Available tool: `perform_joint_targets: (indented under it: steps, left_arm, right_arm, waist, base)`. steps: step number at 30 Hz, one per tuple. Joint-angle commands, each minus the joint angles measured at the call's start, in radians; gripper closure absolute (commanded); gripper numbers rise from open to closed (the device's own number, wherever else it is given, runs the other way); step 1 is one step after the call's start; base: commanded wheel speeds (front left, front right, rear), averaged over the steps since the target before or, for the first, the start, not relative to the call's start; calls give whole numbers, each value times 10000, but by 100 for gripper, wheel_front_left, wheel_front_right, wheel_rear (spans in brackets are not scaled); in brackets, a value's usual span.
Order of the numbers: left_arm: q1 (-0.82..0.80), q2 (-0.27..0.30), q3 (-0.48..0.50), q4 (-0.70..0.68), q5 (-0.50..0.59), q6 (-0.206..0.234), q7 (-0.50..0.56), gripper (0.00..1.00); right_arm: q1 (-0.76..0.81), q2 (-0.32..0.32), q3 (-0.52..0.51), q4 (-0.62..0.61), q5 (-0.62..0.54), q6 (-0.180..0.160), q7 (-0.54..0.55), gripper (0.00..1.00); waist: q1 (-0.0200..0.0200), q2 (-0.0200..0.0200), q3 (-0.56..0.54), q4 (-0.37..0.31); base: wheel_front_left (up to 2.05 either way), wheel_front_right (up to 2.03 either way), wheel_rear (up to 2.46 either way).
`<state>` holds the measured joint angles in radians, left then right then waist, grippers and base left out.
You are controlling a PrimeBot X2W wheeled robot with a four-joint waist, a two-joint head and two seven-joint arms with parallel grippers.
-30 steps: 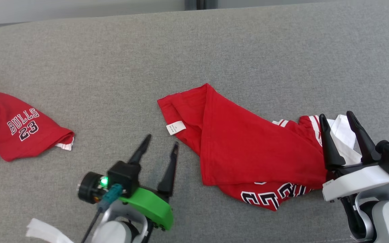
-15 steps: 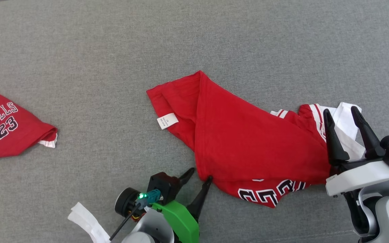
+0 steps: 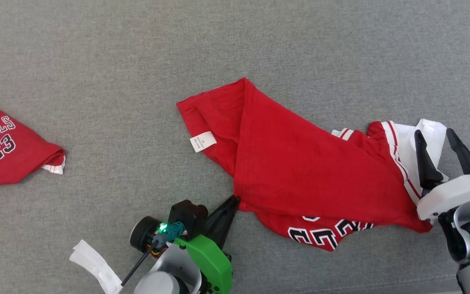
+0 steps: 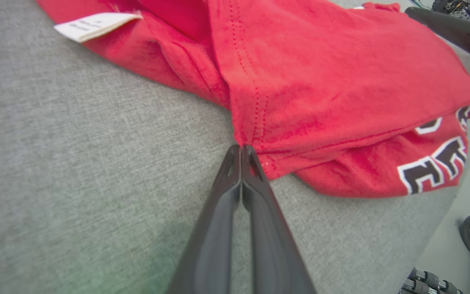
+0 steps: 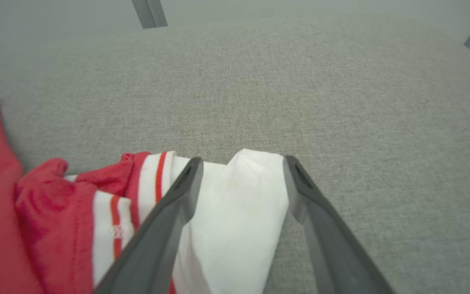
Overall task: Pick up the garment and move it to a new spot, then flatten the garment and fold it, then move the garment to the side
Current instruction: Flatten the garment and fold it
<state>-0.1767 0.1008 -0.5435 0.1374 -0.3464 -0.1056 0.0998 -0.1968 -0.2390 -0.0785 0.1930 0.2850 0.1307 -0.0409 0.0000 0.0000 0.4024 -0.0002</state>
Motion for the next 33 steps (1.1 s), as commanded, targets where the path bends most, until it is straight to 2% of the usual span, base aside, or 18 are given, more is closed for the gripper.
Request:
perform_joint_targets:
  steps: [1, 6, 7, 9, 12, 18, 24, 33]
  left_arm:
    - [-144, 75, 35, -2, 104, 43, -56, 100]
    - [-216, 143, 41, -15, 140, 107, -132, 100]
    - [-219, 160, 67, -14, 140, 133, -169, 100]
    - [-235, 182, 135, -41, 152, 203, -309, 100]
    - [-255, 170, 232, -168, 171, 284, -628, 100]
    - [-263, 342, 723, -923, 219, 667, -1325, 100]
    - [-615, 836, 1521, -2595, 517, 1159, -1853, 100]
    - [-2238, 1866, 2978, -5295, 1275, 1669, -1857, 100]
  right_arm:
    - [-344, -177, 61, 347, 51, -1, -20, 0]
    - [-1025, -395, 234, 1370, 68, 1, -32, 0]
    - [-1103, -413, 244, 1549, 86, 1, 32, 57]
    - [-1128, -426, 201, 1741, 143, -1, 57, 100]
    - [-1009, -489, 40, 1694, 183, -1, -225, 100]
    - [-642, -325, -368, 488, 247, -1, -1057, 100]
    - [-619, -388, -689, -1783, 73, -1, -1424, 100]
    - [-1978, -910, -1367, -5287, -294, -1, -469, 100]
  waist:
    - [0, 0, 193, 125]
    - [0, 0, 347, 217]
    - [0, 0, 356, 233]
    - [0, 0, 328, 270]
    - [0, 0, 232, 299]
    - [0, 0, -209, 221]
    - [0, 0, -797, 134]
    - [0, 0, -1763, 135]
  base:
    - [0, 0, 0]
    - [0, 0, 0]
    - [0, 0, 0]
    - [0, 0, 0]
    - [0, 0, 0]
    - [0, 0, 0]
    - [0, 0, 0]
    - [0, 0, 0]
